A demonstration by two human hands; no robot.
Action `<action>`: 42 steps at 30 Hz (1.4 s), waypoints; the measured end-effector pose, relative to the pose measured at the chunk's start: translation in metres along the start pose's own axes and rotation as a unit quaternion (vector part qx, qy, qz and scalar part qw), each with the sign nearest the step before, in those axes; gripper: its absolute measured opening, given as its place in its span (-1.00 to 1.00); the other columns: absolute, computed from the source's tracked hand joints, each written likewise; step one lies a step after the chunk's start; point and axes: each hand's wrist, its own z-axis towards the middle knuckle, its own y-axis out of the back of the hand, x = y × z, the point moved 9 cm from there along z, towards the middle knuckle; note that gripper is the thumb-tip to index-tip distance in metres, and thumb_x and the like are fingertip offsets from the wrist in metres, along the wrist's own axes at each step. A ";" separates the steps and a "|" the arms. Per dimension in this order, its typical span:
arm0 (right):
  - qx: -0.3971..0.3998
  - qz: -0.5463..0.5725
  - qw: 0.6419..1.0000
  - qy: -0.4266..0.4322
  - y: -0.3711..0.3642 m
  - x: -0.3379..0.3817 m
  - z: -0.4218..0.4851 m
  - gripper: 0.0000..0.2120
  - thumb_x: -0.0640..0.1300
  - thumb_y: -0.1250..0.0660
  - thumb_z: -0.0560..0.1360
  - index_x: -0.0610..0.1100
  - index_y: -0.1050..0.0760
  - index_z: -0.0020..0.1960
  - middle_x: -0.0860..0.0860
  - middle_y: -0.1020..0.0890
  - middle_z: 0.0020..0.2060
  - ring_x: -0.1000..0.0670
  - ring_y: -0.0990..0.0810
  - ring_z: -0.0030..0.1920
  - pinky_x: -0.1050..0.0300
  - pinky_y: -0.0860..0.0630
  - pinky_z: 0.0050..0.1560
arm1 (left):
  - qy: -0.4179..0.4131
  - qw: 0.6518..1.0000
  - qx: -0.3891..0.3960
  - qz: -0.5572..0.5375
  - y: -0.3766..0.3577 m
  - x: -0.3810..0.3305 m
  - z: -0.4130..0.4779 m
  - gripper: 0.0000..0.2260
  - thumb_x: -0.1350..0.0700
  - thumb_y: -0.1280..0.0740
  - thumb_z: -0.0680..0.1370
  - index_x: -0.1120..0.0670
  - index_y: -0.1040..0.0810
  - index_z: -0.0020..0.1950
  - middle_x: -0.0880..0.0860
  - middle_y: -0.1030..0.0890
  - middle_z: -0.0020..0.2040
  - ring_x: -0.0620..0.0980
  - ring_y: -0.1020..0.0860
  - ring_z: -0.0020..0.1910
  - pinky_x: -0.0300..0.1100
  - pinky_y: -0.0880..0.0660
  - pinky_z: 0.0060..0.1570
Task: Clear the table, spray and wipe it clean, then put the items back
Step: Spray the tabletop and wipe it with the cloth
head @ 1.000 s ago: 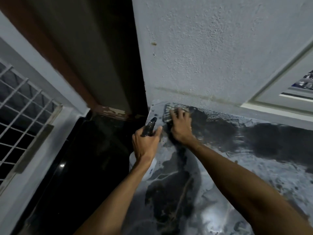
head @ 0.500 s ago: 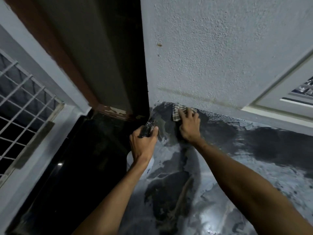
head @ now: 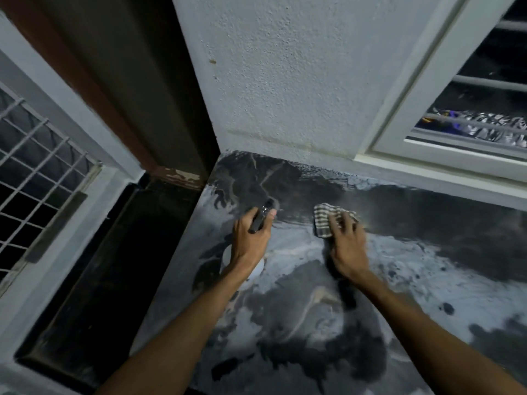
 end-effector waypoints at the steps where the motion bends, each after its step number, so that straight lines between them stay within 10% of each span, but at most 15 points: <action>1: -0.001 -0.007 0.999 0.034 0.005 -0.007 -0.002 -0.32 -0.12 -0.18 0.41 -0.06 -0.24 0.54 -0.24 -0.21 0.50 -0.33 -0.27 0.32 -0.27 -0.29 0.32 | 0.007 1.000 -0.010 0.009 -0.007 -0.004 -0.009 -0.64 -0.04 -0.41 0.59 0.18 -0.52 -0.28 0.03 -0.51 -0.44 -0.10 -0.50 -0.41 -0.27 -0.37 -0.40; 6: -0.040 0.057 0.980 -0.188 0.051 -0.102 0.002 -0.39 -0.12 -0.30 0.45 -0.13 -0.29 0.48 -0.31 -0.24 0.46 -0.40 -0.26 0.32 -0.33 -0.27 0.33 | 0.055 0.998 -0.035 0.003 -0.040 -0.007 -0.056 -0.54 0.03 -0.48 0.52 0.04 -0.31 -0.45 -0.06 -0.33 -0.54 -0.07 -0.35 -0.51 -0.19 -0.31 -0.37; 11: 0.033 0.016 0.992 0.125 0.025 -0.001 -0.009 -0.34 -0.07 -0.15 0.43 -0.01 -0.20 0.55 -0.18 -0.15 0.54 -0.27 -0.25 0.31 -0.19 -0.30 0.28 | 0.081 0.995 -0.063 0.000 -0.047 -0.007 -0.081 -0.58 0.04 -0.49 0.51 0.01 -0.37 -0.46 -0.08 -0.42 -0.55 -0.09 -0.47 -0.48 -0.14 -0.46 -0.33; 15: 0.035 0.060 0.997 -0.021 0.017 0.002 0.030 -0.33 -0.13 -0.27 0.42 -0.09 -0.20 0.52 -0.24 -0.15 0.51 -0.36 -0.20 0.36 -0.33 -0.25 0.32 | 0.097 0.986 -0.133 0.008 -0.015 -0.002 -0.088 -0.59 0.05 -0.48 0.54 0.07 -0.41 -0.45 -0.03 -0.47 -0.50 -0.16 -0.43 -0.49 -0.19 -0.43 -0.38; 20: 0.102 -0.011 0.939 0.329 -0.026 0.141 -0.009 -0.29 -0.13 -0.25 0.38 -0.07 -0.24 0.53 -0.22 -0.20 0.52 -0.32 -0.31 0.27 -0.20 -0.39 0.19 | 0.107 0.977 -0.176 0.049 0.037 0.017 -0.094 -0.72 0.01 -0.49 0.54 0.09 -0.60 -0.33 -0.08 -0.63 -0.36 -0.16 -0.55 -0.35 -0.25 -0.48 -0.22; 24: 0.061 0.026 0.993 0.098 -0.016 0.132 0.063 -0.33 -0.04 -0.16 0.40 -0.11 -0.24 0.51 -0.25 -0.19 0.49 -0.40 -0.23 0.35 -0.30 -0.32 0.28 | 0.152 0.966 -0.206 0.035 0.074 0.045 -0.102 -0.63 0.00 -0.49 0.54 0.04 -0.50 -0.43 -0.07 -0.51 -0.48 -0.07 -0.53 -0.45 -0.22 -0.40 -0.37; 29: 0.095 -0.039 0.907 0.409 -0.058 0.236 0.002 -0.33 -0.15 -0.18 0.40 -0.10 -0.25 0.53 -0.22 -0.22 0.51 -0.27 -0.28 0.23 -0.17 -0.40 0.15 | 0.164 0.968 -0.189 0.029 0.105 0.065 -0.095 -0.65 -0.07 -0.52 0.49 -0.01 -0.51 -0.42 -0.04 -0.59 -0.43 -0.04 -0.60 -0.37 -0.13 -0.51 -0.32; 33: 0.033 0.012 0.988 0.151 -0.048 0.251 0.079 -0.36 -0.13 -0.26 0.42 -0.14 -0.25 0.50 -0.26 -0.25 0.44 -0.35 -0.25 0.30 -0.27 -0.36 0.26 | 0.179 0.964 -0.194 -0.009 0.126 0.081 -0.075 -0.68 -0.08 -0.49 0.50 0.05 -0.59 -0.37 0.00 -0.62 -0.42 -0.04 -0.62 -0.33 -0.05 -0.58 -0.25; 38: 0.054 -0.041 0.925 0.374 -0.078 0.333 0.057 -0.45 0.00 -0.22 0.52 -0.04 -0.27 0.50 -0.15 -0.28 0.47 -0.26 -0.34 0.27 -0.17 -0.37 0.22 | 0.133 0.973 -0.188 0.001 0.143 0.076 -0.036 -0.76 -0.05 -0.50 0.49 0.10 -0.67 -0.24 0.00 -0.69 -0.32 -0.08 -0.64 -0.28 -0.13 -0.55 -0.25; 42: -0.005 -0.022 0.994 0.109 -0.053 0.267 0.127 -0.40 -0.12 -0.30 0.41 -0.14 -0.30 0.44 -0.22 -0.27 0.44 -0.32 -0.29 0.28 -0.19 -0.39 0.19 | 0.104 0.979 -0.176 -0.012 0.149 0.076 -0.010 -0.63 -0.04 -0.53 0.48 0.11 -0.52 -0.40 -0.02 -0.58 -0.46 -0.10 -0.57 -0.40 -0.16 -0.48 -0.32</action>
